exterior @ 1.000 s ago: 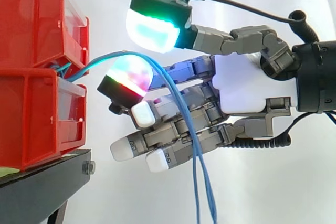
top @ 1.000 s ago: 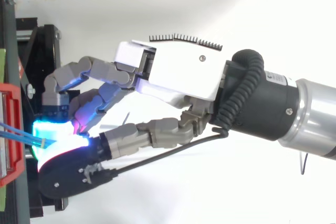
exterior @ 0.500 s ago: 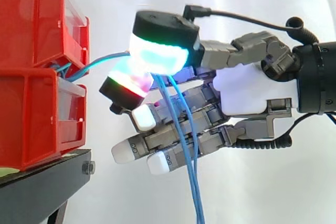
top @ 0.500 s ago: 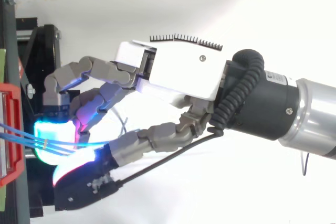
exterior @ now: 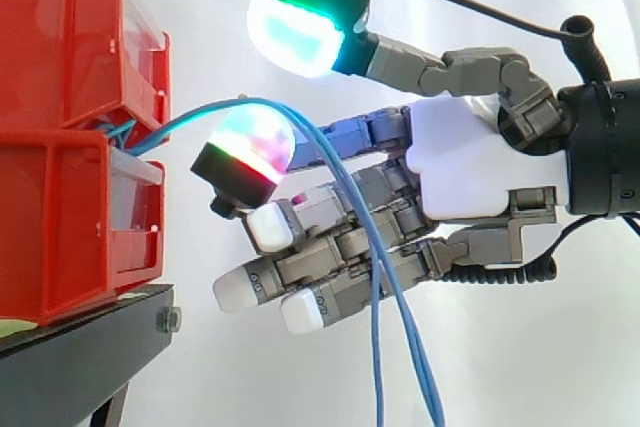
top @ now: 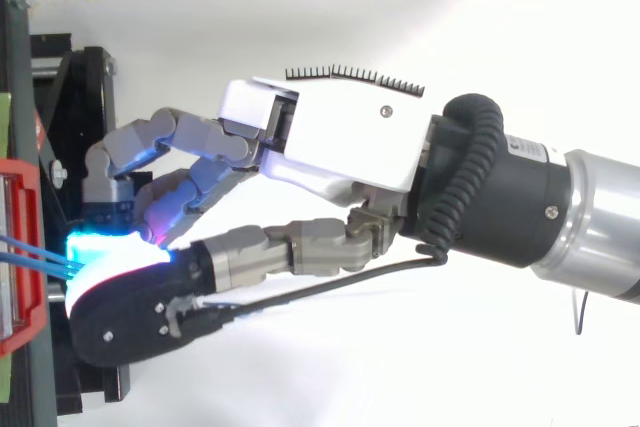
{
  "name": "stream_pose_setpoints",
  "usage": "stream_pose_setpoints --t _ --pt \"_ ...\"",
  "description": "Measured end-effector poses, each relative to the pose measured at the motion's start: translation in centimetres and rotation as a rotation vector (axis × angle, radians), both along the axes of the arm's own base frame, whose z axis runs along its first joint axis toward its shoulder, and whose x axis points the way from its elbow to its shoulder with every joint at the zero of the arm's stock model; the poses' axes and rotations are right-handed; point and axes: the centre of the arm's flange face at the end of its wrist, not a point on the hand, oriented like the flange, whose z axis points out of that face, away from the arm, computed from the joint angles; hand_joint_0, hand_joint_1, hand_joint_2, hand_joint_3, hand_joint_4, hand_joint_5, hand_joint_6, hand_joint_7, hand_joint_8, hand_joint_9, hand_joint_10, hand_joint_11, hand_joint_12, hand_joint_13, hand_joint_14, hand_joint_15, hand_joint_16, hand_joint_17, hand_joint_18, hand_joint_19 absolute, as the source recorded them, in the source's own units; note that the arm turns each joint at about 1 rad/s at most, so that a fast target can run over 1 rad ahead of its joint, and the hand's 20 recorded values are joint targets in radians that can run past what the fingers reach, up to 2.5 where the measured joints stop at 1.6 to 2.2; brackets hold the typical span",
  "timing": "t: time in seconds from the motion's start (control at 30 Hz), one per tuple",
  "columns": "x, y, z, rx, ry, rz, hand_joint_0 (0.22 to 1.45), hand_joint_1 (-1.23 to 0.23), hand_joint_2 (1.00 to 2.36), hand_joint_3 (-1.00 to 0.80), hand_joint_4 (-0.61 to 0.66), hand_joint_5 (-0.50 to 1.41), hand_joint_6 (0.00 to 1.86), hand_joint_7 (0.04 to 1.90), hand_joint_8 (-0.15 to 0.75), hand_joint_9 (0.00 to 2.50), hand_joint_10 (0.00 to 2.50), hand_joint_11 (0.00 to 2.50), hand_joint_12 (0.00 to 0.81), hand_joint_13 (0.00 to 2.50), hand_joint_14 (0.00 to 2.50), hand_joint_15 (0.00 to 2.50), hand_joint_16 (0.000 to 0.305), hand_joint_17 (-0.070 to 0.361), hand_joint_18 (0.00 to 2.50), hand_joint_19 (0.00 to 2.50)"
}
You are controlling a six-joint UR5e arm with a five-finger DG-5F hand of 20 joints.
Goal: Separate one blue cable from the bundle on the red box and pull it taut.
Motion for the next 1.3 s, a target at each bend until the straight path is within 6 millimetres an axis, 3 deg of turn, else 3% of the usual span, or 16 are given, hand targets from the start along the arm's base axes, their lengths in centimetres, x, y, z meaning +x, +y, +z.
stream_pose_setpoints --t 0.07,0.1,0.17,0.33,0.57,0.63,0.77,0.87,0.97,1.1,1.3 --pt "0.0 0.0 0.01 0.0 0.0 0.0 0.51 -0.57 1.0 -0.44 0.15 -0.13 0.85 1.15 0.39 0.96 0.02 0.61 0.427 0.66 0.01 0.28 0.052 0.117 0.7 0.37" --pt "0.0 0.0 0.02 0.0 0.0 0.0 0.54 -0.63 1.01 -0.25 0.15 -0.12 0.86 1.2 0.399 0.98 0.01 0.6 0.443 0.68 0.01 0.27 0.054 0.123 0.73 0.36" --pt "0.0 0.0 0.01 0.0 0.0 0.0 0.55 -0.69 1.01 -0.11 0.15 -0.11 0.88 1.21 0.436 1.01 0.01 0.6 0.48 0.71 0.01 0.26 0.063 0.141 0.8 0.3" --pt "0.0 0.01 0.02 0.0 0.0 0.0 0.59 -0.8 1.02 -0.04 0.11 -0.14 0.9 1.17 0.403 0.96 0.01 0.62 0.443 0.69 0.01 0.27 0.055 0.124 0.75 0.32" --pt "0.0 0.0 0.04 0.0 0.0 0.0 0.65 -0.92 1.02 -0.16 0.03 -0.16 0.91 1.15 0.348 0.89 0.02 0.62 0.396 0.65 0.01 0.26 0.046 0.104 0.7 0.33" --pt "0.0 0.0 0.03 0.0 0.0 0.0 0.72 -0.95 1.01 -0.36 0.0 -0.17 0.91 1.12 0.333 0.88 0.01 0.61 0.389 0.65 0.01 0.24 0.045 0.102 0.71 0.31" --pt "0.0 0.0 0.05 0.0 0.0 0.0 0.78 -0.94 1.0 -0.5 -0.03 -0.17 0.91 1.14 0.329 0.88 0.01 0.6 0.382 0.65 0.01 0.23 0.044 0.099 0.7 0.3" --pt "0.0 0.0 0.01 0.0 0.0 0.0 0.79 -0.93 1.0 -0.5 -0.03 -0.17 0.91 1.15 0.325 0.88 0.01 0.61 0.38 0.66 0.01 0.24 0.043 0.097 0.71 0.29" --pt "0.0 0.0 0.03 0.0 0.0 0.0 0.77 -0.94 1.0 -0.5 0.03 -0.18 0.92 1.11 0.323 0.89 0.01 0.61 0.38 0.66 0.01 0.24 0.043 0.097 0.72 0.29" --pt "-0.01 0.0 0.02 0.0 0.0 0.0 0.63 -0.93 1.0 -0.5 0.1 -0.16 0.9 1.1 0.335 0.91 0.01 0.61 0.38 0.66 0.01 0.25 0.043 0.098 0.71 0.31" --pt "-0.01 0.0 0.02 0.0 0.001 0.0 0.47 -0.79 1.0 -0.5 0.15 -0.15 0.9 1.1 0.38 0.94 0.01 0.62 0.428 0.69 0.01 0.27 0.052 0.117 0.76 0.32"
